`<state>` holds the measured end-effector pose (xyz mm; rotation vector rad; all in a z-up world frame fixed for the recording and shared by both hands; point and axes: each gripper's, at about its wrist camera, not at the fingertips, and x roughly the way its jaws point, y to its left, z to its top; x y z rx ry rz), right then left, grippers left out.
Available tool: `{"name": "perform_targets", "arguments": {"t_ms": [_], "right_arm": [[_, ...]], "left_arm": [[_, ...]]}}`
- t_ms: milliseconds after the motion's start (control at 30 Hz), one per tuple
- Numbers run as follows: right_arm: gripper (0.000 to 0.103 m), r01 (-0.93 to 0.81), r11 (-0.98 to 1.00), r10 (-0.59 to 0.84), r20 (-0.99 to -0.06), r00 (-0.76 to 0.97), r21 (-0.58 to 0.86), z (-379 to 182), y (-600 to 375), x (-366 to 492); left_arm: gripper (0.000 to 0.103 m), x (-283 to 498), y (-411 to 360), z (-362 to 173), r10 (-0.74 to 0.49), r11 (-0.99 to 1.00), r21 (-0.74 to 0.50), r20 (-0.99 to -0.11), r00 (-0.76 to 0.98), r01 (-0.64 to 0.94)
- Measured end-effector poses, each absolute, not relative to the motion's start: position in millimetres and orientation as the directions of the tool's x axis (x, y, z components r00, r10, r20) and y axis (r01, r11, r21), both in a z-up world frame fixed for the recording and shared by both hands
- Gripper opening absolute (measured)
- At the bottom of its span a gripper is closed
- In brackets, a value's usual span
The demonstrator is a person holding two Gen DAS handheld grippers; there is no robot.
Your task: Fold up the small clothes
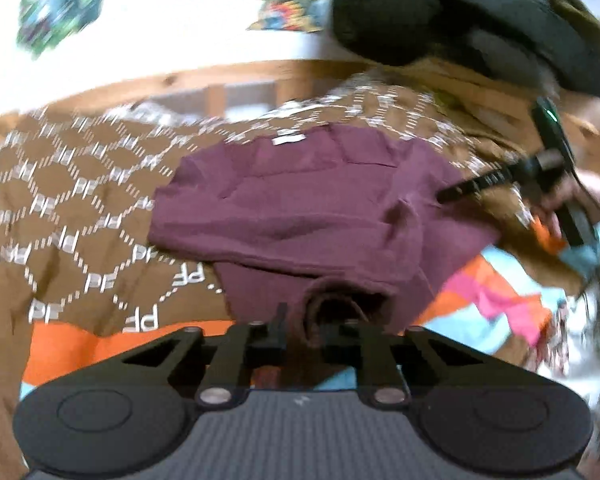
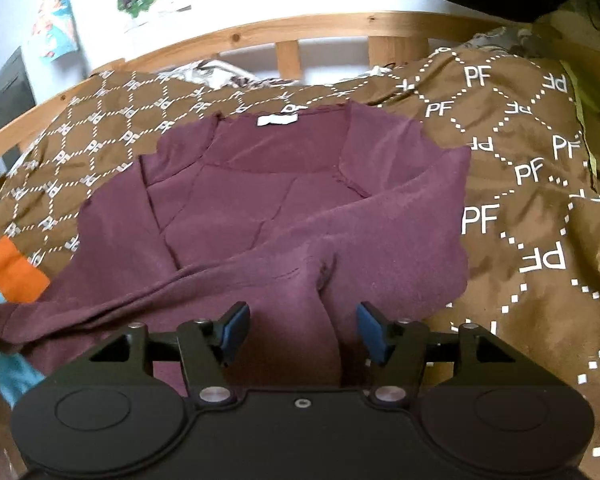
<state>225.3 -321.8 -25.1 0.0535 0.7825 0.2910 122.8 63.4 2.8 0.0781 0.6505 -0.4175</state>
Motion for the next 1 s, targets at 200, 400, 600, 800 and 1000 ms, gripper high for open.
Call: {"name": "perform_targets", "arguments": {"t_ms": [200, 400, 600, 800, 1000], "right_arm": [[0.019, -0.209, 0.971, 0.234, -0.662, 0.712, 0.119, -26, -312, 238], [0.006, -0.159, 0.981, 0.196, -0.586, 0.786, 0.115, -12, -315, 216], [0.006, -0.133, 0.986, 0.161, -0.357, 0.920, 0.104, 31, -328, 128], [0.004, -0.093, 0.995, 0.096, -0.226, 0.969, 0.021, 62, -328, 41], [0.004, -0.014, 0.998, 0.024, -0.149, 0.988, 0.067, 72, -322, -39]], "left_arm": [[0.009, 148, 88, 7, -0.337, 0.941, -0.228, -0.614, 0.714, 0.249], [0.008, 149, 98, 13, -0.344, 0.931, -0.321, -0.604, 0.719, 0.176], [0.008, 111, 92, 36, -0.390, 0.915, -0.315, -0.528, 0.754, 0.253], [0.008, 63, 90, 58, -0.378, 0.920, -0.275, -0.440, 0.814, 0.278], [0.008, 19, 95, 70, -0.376, 0.919, -0.264, -0.371, 0.849, 0.292]]}}
